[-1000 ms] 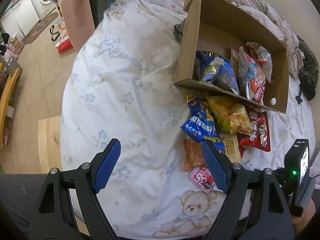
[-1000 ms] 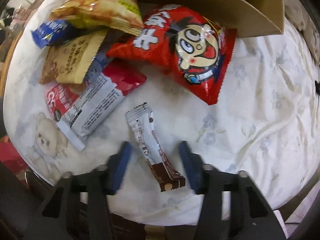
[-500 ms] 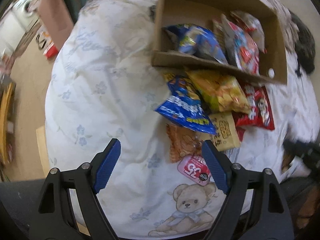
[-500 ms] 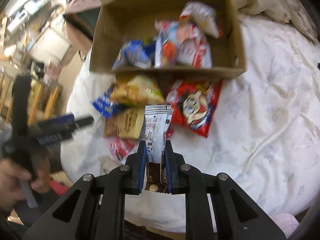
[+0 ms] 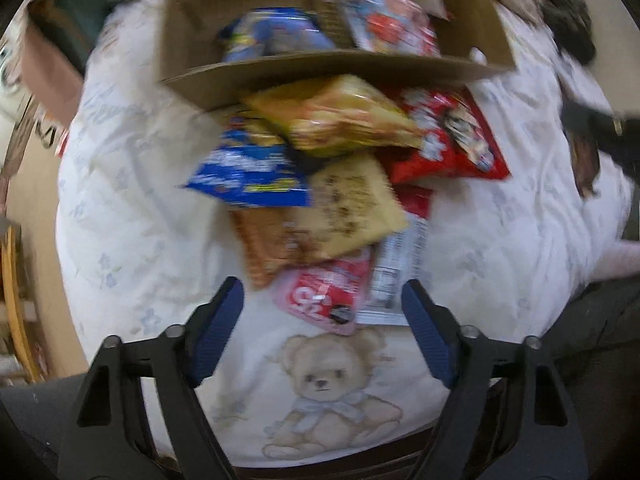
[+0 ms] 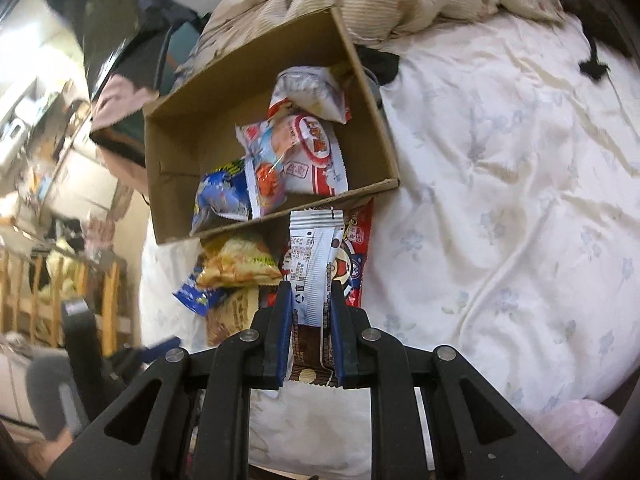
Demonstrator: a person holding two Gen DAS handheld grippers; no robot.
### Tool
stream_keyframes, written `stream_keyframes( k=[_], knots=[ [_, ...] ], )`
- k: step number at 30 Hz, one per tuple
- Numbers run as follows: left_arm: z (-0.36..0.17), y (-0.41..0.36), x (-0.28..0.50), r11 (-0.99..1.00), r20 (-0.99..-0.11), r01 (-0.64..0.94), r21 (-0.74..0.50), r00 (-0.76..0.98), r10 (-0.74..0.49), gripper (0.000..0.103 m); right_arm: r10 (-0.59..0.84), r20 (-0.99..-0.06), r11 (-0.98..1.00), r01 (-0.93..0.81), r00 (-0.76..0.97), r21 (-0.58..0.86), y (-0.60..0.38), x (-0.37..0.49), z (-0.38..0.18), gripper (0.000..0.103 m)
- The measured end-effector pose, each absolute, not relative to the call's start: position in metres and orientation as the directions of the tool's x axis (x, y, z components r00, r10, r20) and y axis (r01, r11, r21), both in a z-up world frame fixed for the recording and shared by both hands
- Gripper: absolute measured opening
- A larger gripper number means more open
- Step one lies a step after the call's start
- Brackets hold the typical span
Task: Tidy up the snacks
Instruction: 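Grasp the chocolate bar with the right gripper while the left gripper grasps the red-topped wafer bar, then carry the chocolate bar and wafer bar over the cardboard box with both grippers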
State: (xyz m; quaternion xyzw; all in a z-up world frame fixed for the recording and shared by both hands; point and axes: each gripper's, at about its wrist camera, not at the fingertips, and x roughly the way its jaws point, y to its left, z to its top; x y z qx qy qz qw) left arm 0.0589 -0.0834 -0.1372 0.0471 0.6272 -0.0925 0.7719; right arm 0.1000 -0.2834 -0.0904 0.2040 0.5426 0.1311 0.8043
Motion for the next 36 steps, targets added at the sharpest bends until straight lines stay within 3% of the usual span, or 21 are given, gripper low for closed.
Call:
stream_keyframes(
  k=[2,9,11,22,36],
  knots=[
    [-0.142,-0.101,0.059,0.971,-0.982,0.238,-0.038,0.173,-0.081,0.06,0.435,-0.818,0.88,0.015,0.376,0.475,-0.286,0.099,-0.089,0.018],
    [-0.166,-0.145,0.07,0.955,-0.991,0.297,-0.004,0.124,-0.043,0.055,0.453,-0.804,0.869,0.011,0.384,0.495,-0.288,0.094,-0.086,0.018],
    [-0.172,-0.152,0.072,0.95,-0.993,0.313,0.015,0.118,-0.024,0.032,0.458,-0.801,0.865,0.018,0.386,0.502,-0.29,0.095,-0.086,0.018],
    [-0.167,-0.158,0.074,0.947,-0.993,0.32,-0.024,0.098,-0.059,0.028,0.465,-0.793,0.859,0.016,0.393,0.511,-0.29,0.096,-0.083,0.018],
    [-0.069,-0.142,0.045,0.947,-0.951,0.313,-0.069,0.266,-0.158,0.028,0.477,-0.776,0.845,0.027,0.413,0.534,-0.293,0.096,-0.08,0.018]
  ],
)
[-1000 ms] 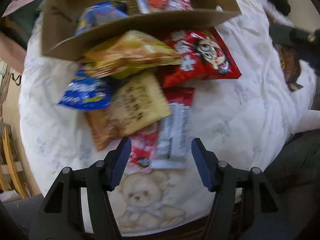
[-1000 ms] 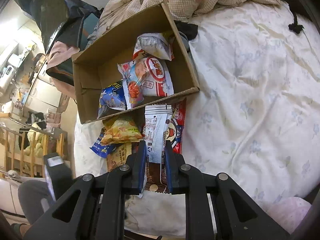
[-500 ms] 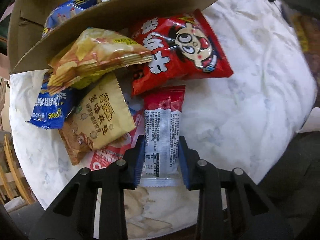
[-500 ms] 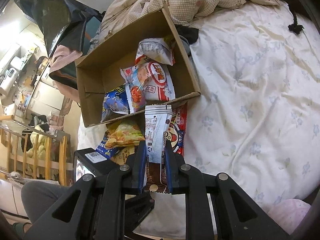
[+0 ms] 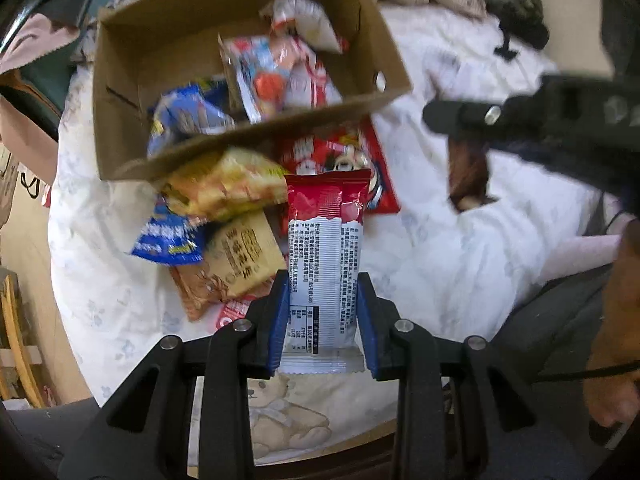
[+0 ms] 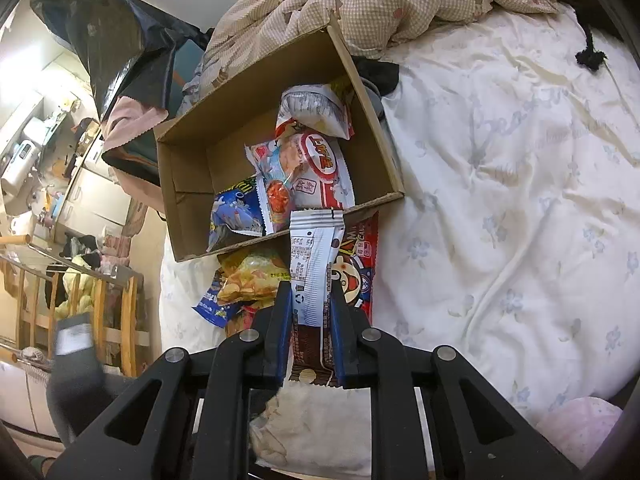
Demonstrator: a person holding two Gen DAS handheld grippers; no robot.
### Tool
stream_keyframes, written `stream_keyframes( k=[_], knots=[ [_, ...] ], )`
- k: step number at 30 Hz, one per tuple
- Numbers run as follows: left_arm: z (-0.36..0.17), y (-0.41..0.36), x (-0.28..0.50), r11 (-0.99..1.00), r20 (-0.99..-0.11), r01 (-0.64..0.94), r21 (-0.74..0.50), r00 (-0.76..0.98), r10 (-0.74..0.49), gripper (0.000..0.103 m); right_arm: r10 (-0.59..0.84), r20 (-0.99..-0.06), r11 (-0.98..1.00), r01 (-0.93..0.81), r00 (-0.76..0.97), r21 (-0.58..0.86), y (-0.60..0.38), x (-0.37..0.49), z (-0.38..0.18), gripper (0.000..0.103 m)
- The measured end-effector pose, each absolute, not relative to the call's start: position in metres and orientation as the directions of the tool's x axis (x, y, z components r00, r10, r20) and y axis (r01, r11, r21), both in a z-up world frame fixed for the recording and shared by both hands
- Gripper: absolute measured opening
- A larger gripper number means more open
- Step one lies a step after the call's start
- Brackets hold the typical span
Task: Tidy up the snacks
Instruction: 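Carry the chocolate bar and wafer bar over the cardboard box with both grippers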
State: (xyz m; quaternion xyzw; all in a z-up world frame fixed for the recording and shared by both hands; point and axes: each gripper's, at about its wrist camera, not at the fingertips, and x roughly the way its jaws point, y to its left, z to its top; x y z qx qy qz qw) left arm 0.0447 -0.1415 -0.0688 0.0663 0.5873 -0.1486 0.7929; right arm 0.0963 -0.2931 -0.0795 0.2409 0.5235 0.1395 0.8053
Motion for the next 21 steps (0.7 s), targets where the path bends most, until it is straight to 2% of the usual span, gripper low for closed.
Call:
stream_keyframes(
  k=[4,21],
  knots=[
    [-0.049,-0.12,0.054,0.964,-0.937,0.263,-0.047,0.324,-0.134,0.028,0.488,-0.764,0.829,0.048,0.422,0.557,-0.298,0.096,-0.079,0.018],
    [-0.028,-0.048,0.107,0.993,-0.894,0.116,-0.031,0.44,-0.079,0.028,0.51,-0.739,0.822,0.006,0.44,0.57,-0.281,0.101,-0.072,0.018]
  ],
)
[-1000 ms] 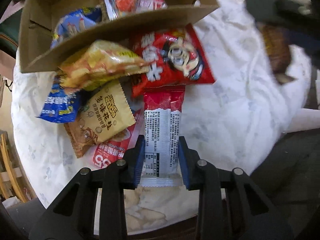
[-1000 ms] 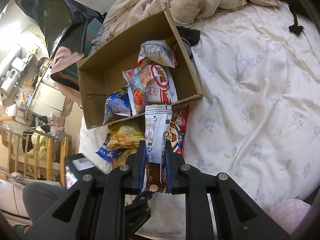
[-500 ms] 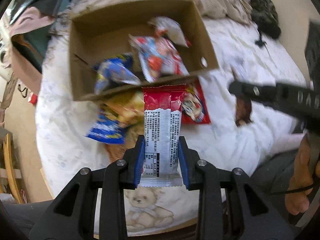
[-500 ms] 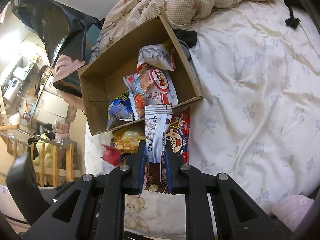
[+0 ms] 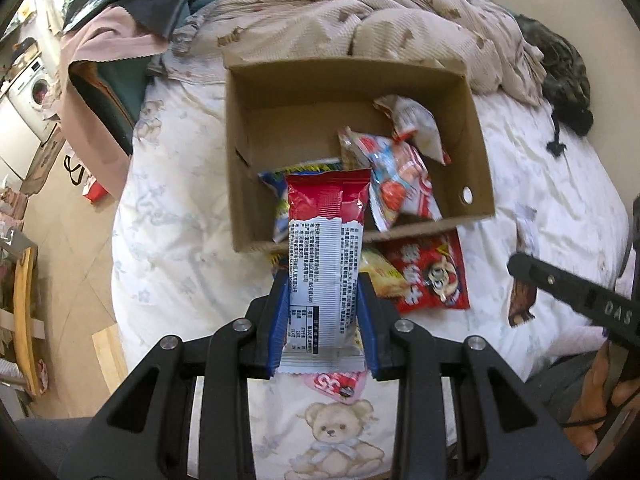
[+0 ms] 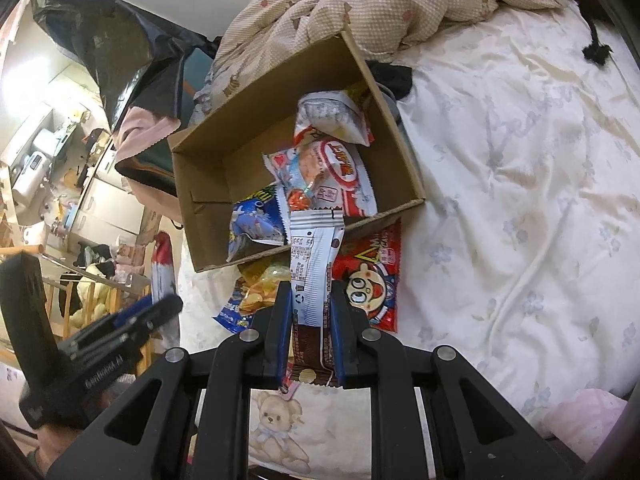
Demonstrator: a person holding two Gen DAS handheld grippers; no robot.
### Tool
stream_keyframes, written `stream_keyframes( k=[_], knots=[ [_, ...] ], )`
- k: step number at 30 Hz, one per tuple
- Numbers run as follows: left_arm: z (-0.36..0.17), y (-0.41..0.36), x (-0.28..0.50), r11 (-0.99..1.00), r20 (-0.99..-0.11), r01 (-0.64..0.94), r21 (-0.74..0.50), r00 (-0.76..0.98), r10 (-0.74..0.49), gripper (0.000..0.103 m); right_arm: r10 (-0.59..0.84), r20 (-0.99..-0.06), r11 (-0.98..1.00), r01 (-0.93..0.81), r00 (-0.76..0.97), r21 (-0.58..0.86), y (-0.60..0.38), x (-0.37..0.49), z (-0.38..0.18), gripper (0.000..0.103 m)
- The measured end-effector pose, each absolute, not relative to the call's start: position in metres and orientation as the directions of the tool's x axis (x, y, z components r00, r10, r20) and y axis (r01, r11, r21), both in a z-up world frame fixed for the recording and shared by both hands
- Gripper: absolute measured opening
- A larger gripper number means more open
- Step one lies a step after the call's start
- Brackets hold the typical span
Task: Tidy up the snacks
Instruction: 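Carry the chocolate bar and wafer bar over the cardboard box with both grippers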
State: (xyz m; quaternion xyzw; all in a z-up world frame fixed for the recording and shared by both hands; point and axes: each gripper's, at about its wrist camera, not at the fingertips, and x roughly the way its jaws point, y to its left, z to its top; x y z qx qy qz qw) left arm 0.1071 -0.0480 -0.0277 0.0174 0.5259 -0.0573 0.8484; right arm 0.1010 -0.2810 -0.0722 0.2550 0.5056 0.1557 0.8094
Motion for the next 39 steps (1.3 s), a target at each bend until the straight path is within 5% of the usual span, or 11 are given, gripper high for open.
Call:
stream_keyframes(
  k=[14,39],
  knots=[
    [-0.017,-0.026,0.138,0.994,-0.865,0.101,-0.04,0.495,-0.085,0.028,0.515,-0.643,0.81,-0.075,0.567,0.582,-0.281,0.114,-0.046,0.018],
    [-0.05,-0.01,0.189,0.991,-0.851,0.035,-0.129,0.51,-0.128,0.028,0.535,-0.678,0.826,-0.142,0.504,0.546,-0.233,0.185,-0.062,0.018]
  ],
)
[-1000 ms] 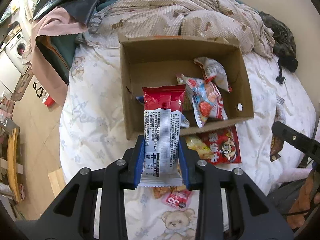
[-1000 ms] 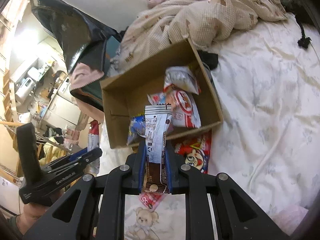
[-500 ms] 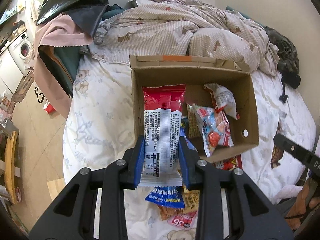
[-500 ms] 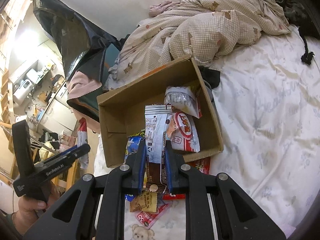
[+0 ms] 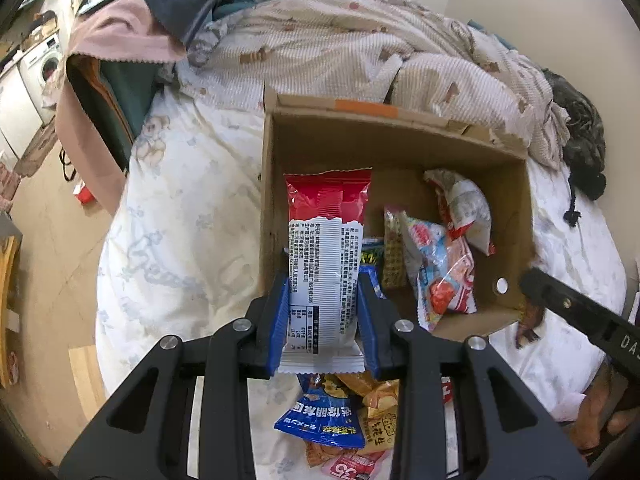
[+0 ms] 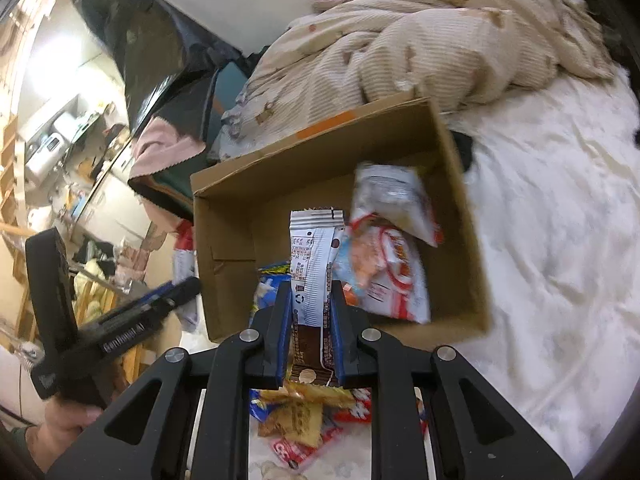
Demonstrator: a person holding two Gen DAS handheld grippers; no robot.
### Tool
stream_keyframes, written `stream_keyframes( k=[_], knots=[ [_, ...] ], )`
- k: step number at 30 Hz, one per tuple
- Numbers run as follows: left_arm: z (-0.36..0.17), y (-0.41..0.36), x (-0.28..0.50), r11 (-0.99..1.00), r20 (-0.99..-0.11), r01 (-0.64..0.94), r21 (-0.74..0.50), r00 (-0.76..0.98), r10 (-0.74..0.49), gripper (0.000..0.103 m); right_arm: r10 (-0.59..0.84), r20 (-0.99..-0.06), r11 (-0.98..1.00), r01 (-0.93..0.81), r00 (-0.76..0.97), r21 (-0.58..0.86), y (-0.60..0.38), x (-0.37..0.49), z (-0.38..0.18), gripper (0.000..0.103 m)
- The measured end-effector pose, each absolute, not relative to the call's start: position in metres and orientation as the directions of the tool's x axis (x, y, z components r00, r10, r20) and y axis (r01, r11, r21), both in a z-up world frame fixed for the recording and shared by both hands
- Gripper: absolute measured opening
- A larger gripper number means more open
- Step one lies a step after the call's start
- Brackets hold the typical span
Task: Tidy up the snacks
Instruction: 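Carry the chocolate bar and wafer bar over the cardboard box with both grippers, then lower both held bars into the box and open both grippers, then withdraw both grippers and grasp the blue yellow-topped bag with the left gripper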
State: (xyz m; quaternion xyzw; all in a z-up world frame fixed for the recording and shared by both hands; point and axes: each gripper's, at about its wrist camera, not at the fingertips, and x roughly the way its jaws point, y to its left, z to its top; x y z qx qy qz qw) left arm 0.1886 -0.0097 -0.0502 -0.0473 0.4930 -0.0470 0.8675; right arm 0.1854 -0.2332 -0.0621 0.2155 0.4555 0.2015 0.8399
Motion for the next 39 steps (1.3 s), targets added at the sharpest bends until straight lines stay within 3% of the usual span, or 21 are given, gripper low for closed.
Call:
stream_keyframes(
  k=[14,17,19,23,39],
  knots=[
    [-0.071,-0.004,0.199,0.987,-0.873,0.012,-0.163,0.464,-0.15,0.029,0.577,-0.723,0.813,-0.18,0.379,0.554,-0.183,0.235,-0.102,0.022],
    [-0.074,-0.008,0.2,0.985,-0.882,0.015,-0.169,0.444,-0.158,0.037,0.56,-0.725,0.824,-0.176,0.402,0.539,-0.185,0.236,-0.097,0.04],
    [-0.073,-0.01,0.198,0.984,-0.878,0.023,-0.174,0.449,-0.166,0.048,0.555,-0.709,0.822,-0.155,0.435,0.548,-0.193,0.233,-0.093,0.063],
    [-0.064,-0.015,0.192,0.984,-0.863,0.049,-0.172,0.474,-0.174,0.07,0.557,-0.684,0.815,-0.151,0.471,0.56,-0.203,0.231,-0.085,0.064],
    [-0.056,0.0,0.177,0.982,-0.861,0.027,-0.187,0.478,-0.177,0.073,0.576,-0.672,0.797,-0.138,0.467,0.588,-0.219,0.222,-0.078,0.064]
  ],
)
